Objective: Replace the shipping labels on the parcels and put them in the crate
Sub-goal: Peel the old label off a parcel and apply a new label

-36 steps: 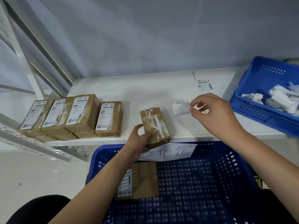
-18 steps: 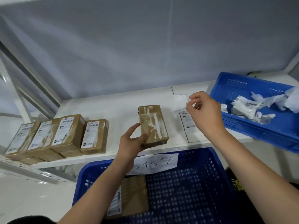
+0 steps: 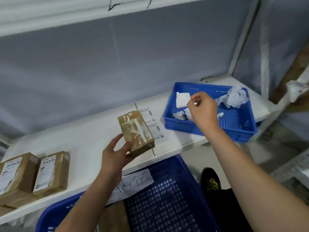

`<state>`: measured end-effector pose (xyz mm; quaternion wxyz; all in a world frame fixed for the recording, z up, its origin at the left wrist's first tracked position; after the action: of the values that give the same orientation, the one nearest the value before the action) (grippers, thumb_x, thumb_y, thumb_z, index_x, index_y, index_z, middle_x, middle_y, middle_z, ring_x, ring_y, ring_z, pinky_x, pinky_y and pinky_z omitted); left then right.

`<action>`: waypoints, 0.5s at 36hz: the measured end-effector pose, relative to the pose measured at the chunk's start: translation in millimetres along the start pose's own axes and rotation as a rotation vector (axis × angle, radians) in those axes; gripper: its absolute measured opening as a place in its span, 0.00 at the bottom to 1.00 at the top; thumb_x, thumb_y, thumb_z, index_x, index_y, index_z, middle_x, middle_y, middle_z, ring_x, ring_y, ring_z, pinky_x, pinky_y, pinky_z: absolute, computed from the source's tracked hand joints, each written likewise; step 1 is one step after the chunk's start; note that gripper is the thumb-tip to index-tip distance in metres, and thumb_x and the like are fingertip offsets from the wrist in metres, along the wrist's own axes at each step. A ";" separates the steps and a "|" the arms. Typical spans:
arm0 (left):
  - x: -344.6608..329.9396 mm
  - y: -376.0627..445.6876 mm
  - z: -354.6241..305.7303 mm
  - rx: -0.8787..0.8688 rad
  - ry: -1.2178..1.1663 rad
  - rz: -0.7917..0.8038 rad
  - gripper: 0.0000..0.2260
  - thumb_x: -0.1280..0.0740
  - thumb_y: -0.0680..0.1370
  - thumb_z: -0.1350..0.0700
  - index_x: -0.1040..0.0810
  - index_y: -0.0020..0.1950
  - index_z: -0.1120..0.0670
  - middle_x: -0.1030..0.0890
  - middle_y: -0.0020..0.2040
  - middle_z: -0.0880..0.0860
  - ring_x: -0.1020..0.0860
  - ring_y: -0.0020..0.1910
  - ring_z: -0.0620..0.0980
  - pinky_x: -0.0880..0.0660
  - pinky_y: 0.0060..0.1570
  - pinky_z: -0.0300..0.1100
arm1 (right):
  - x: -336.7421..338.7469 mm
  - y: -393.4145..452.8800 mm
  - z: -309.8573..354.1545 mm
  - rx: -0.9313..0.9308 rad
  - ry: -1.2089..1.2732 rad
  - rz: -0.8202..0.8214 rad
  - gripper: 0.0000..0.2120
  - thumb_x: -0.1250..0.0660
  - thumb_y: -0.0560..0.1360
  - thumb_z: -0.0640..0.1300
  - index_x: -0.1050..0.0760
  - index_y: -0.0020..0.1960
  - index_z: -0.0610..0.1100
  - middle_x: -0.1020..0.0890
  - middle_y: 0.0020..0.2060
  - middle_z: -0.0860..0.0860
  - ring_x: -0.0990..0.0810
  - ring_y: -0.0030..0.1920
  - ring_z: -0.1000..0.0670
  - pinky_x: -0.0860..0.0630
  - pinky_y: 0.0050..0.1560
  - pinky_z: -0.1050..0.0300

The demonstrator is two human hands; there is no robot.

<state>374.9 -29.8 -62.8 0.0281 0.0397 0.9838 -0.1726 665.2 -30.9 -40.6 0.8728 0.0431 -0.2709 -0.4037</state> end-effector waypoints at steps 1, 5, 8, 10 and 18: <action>-2.7 0.4 -0.4 0.000 0.000 0.002 0.22 0.28 0.79 0.58 0.25 0.72 0.49 0.15 0.55 0.58 0.14 0.49 0.59 0.18 0.53 0.51 | 3.7 7.0 -8.6 -0.025 0.001 -0.018 0.05 0.32 0.76 0.40 0.22 0.52 0.44 0.20 0.44 0.54 0.23 0.43 0.52 0.26 0.47 0.58; -11.1 2.3 -0.8 0.001 -0.006 0.017 0.22 0.28 0.78 0.58 0.25 0.72 0.50 0.15 0.55 0.58 0.13 0.48 0.59 0.18 0.51 0.50 | 12.9 32.1 -45.0 -0.145 0.008 -0.077 0.07 0.32 0.75 0.38 0.20 0.52 0.40 0.18 0.44 0.49 0.20 0.47 0.47 0.23 0.52 0.52; -14.8 4.1 2.6 0.006 -0.003 0.028 0.22 0.28 0.78 0.57 0.25 0.72 0.50 0.14 0.55 0.59 0.13 0.48 0.59 0.17 0.51 0.49 | 13.1 45.2 -68.0 -0.270 0.032 -0.116 0.07 0.32 0.75 0.37 0.19 0.52 0.38 0.17 0.45 0.46 0.21 0.44 0.48 0.27 0.41 0.61; -15.8 5.7 5.8 0.011 0.005 0.028 0.21 0.28 0.78 0.57 0.24 0.71 0.49 0.15 0.56 0.59 0.13 0.48 0.59 0.18 0.53 0.50 | 10.3 51.5 -80.8 -0.311 0.010 -0.091 0.07 0.33 0.75 0.36 0.19 0.53 0.38 0.17 0.47 0.44 0.22 0.43 0.48 0.29 0.37 0.63; -14.7 14.2 18.9 0.035 0.024 0.029 0.20 0.27 0.77 0.57 0.23 0.69 0.48 0.14 0.55 0.58 0.13 0.47 0.59 0.20 0.55 0.52 | -12.4 59.7 -109.0 -0.307 -0.189 0.059 0.08 0.33 0.75 0.37 0.23 0.54 0.43 0.18 0.50 0.42 0.21 0.46 0.44 0.27 0.43 0.56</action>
<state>391.6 -23.9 -84.2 0.0181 0.0565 0.9802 -0.1887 754.7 2.5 -121.1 0.8513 -0.1370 -0.2880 -0.4167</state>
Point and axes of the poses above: each hand's wrist, its own y-axis towards the middle knuckle, its own x-axis out of the back of the hand, z = x × y, the point moved 1 cm from there along y, towards the middle knuckle
